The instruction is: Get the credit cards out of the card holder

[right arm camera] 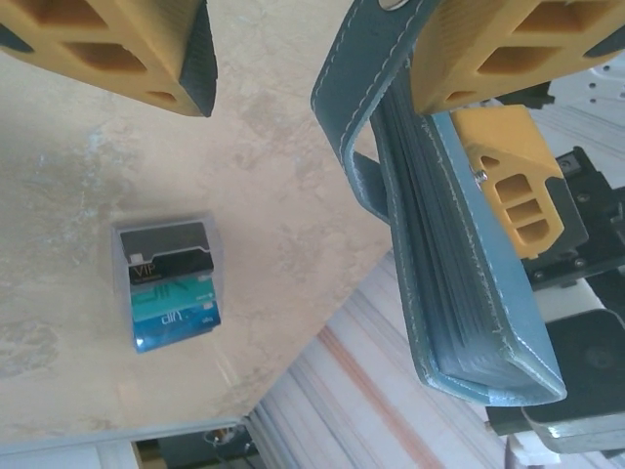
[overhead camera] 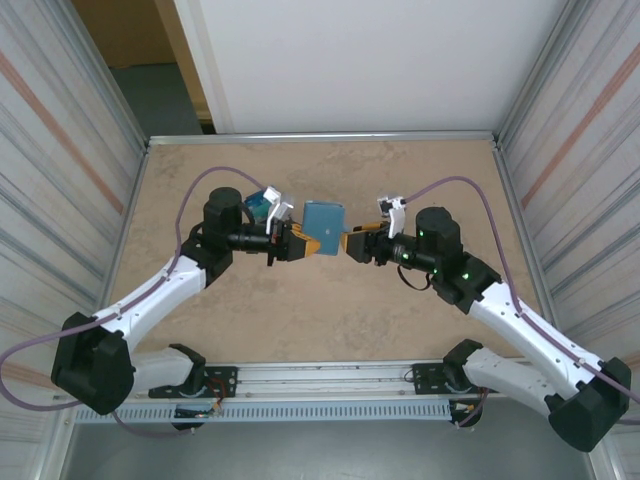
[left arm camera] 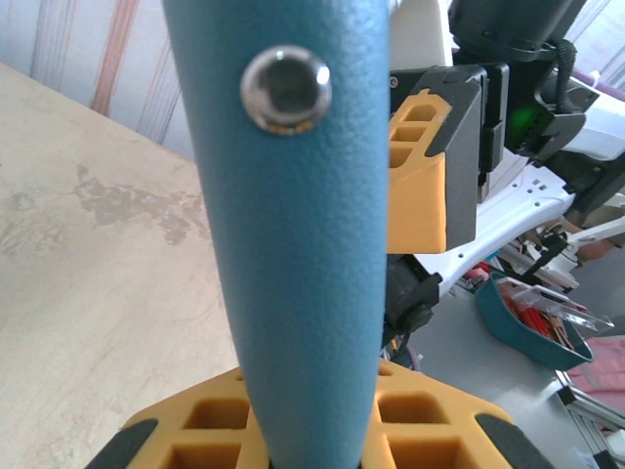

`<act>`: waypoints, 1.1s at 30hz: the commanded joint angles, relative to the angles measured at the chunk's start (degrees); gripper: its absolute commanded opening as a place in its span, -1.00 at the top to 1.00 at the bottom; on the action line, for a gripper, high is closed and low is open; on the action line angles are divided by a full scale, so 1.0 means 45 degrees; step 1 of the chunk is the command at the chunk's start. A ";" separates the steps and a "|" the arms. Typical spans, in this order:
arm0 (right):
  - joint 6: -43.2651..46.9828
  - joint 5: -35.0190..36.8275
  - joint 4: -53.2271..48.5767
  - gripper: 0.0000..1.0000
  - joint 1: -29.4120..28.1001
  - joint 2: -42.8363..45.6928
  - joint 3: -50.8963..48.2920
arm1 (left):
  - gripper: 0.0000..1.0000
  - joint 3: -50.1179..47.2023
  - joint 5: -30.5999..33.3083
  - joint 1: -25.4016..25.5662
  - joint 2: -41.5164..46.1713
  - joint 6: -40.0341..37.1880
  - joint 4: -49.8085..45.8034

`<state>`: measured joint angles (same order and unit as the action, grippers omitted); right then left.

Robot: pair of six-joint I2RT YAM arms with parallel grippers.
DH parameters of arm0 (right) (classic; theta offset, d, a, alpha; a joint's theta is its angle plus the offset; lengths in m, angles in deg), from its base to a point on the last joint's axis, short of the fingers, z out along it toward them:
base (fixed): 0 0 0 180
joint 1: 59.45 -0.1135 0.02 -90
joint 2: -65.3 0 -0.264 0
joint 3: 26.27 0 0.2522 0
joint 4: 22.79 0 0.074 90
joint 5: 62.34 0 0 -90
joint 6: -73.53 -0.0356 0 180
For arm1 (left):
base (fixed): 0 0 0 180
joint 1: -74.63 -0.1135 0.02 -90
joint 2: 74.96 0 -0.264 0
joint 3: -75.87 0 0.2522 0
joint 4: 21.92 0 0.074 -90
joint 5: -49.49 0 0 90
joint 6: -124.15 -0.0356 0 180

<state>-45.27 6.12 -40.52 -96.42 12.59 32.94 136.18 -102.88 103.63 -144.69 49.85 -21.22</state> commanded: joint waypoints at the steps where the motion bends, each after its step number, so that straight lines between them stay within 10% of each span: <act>1: 0.0319 -0.0765 0.0905 -0.06 0.0101 0.0253 -0.0227 | 1.00 0.0301 -0.0970 0.0245 0.0341 0.0070 0.0690; 27: 0.0919 -0.3912 0.3199 0.30 -0.0247 0.1052 -0.0940 | 1.00 0.0481 -0.2363 0.1668 0.0662 -0.0947 0.0644; 33: 0.1086 -0.3569 0.3056 0.72 -0.0519 0.0892 -0.0858 | 1.00 0.0604 -0.1118 0.1715 0.0880 -0.1185 -0.0048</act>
<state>-41.49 -9.92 -29.33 -97.54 17.16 28.81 136.55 -110.66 110.01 -142.12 46.33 -19.95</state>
